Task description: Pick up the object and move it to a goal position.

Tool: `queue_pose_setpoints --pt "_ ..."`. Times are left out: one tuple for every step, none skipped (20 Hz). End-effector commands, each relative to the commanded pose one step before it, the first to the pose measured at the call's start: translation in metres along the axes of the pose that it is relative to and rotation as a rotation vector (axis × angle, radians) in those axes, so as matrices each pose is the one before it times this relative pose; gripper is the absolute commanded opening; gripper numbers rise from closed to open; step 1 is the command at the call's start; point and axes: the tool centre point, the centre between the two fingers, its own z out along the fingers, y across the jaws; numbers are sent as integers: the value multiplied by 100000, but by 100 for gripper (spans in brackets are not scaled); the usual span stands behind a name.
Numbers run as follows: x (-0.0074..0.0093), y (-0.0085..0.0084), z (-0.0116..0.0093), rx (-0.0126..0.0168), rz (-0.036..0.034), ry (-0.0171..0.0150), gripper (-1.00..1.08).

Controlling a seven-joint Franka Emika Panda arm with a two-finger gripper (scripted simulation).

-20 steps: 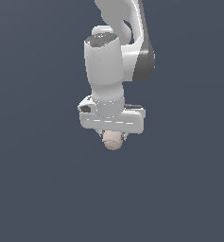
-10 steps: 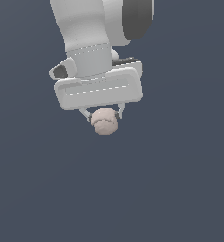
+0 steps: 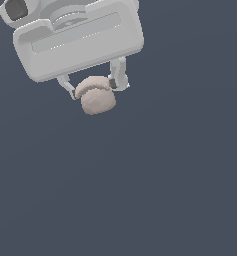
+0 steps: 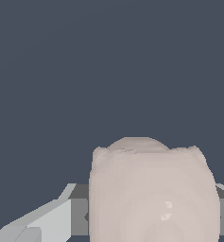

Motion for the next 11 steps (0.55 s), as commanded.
queue_pose_setpoints --pt "759 2 -1719 1833 -2298 1539 -100" --pt "258 16 -562 565 -684 510 -100" --pt "233 17 -504 508 -606 454 -100" --pt "207 17 -445 449 -528 398 -100" --pt "180 18 -381 387 -446 338 -100" --pt "150 16 -319 325 -368 281 -100" --pt "121 17 -252 257 -285 219 -100" --pt "93 15 -191 194 -212 164 -100" --pt "65 7 -137 142 -152 118 -100" --pt "39 6 -80 82 -87 68 -100" --pt "14 24 -8 0 0 0 -100"
